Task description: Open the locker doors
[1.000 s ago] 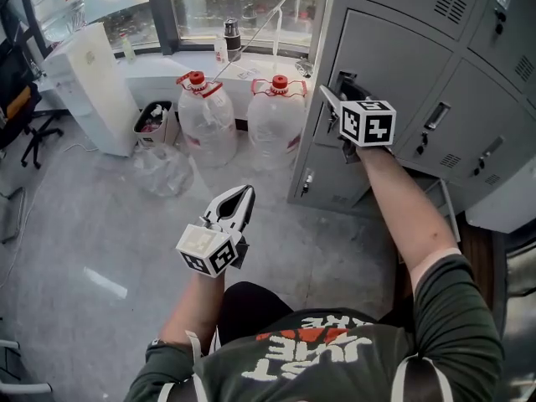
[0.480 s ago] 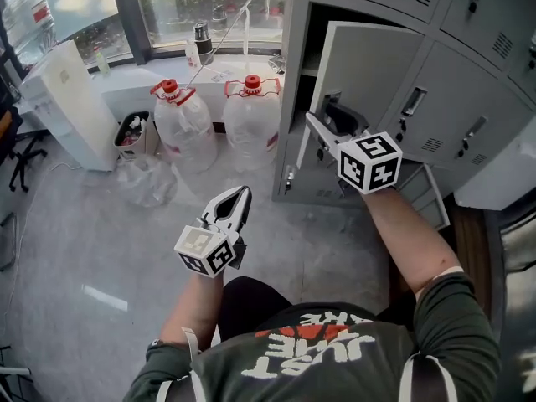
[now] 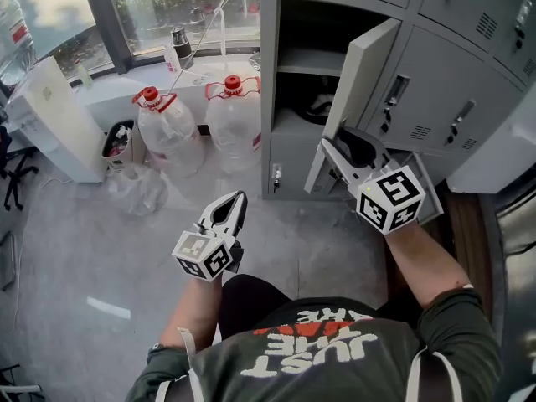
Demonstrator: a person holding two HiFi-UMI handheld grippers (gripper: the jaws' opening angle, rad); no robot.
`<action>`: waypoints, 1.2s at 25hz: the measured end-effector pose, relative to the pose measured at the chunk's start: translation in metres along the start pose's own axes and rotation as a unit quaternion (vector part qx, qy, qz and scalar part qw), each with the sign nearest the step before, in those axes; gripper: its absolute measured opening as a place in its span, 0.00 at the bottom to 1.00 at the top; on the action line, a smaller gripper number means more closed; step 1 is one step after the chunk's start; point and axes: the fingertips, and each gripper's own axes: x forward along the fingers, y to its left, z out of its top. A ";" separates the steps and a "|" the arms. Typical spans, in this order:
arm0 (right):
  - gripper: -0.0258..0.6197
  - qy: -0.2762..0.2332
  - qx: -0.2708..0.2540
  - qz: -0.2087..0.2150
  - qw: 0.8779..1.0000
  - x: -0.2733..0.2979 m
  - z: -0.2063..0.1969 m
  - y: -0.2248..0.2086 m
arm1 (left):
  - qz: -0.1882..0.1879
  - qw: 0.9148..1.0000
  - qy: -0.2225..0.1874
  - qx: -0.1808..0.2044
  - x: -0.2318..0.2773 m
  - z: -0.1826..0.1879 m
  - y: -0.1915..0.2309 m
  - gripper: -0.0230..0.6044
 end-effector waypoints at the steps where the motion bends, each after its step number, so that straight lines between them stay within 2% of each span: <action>1: 0.26 -0.001 0.002 0.002 1.000 -0.007 -0.001 -0.002 | 0.000 1.000 0.001 -0.001 0.001 -0.001 0.000 0.03; 8: 0.26 0.003 0.009 0.027 1.000 -0.053 -0.007 -0.015 | -0.002 1.000 0.009 -0.003 0.009 -0.008 -0.008 0.04; 13: 0.27 0.007 0.011 0.025 1.000 -0.081 -0.010 -0.027 | -0.008 1.000 0.019 -0.001 0.016 -0.013 -0.016 0.04; 30: 0.21 0.020 0.012 -0.064 0.998 -0.160 -0.026 -0.084 | -0.034 0.999 0.040 -0.001 0.045 -0.025 -0.040 0.03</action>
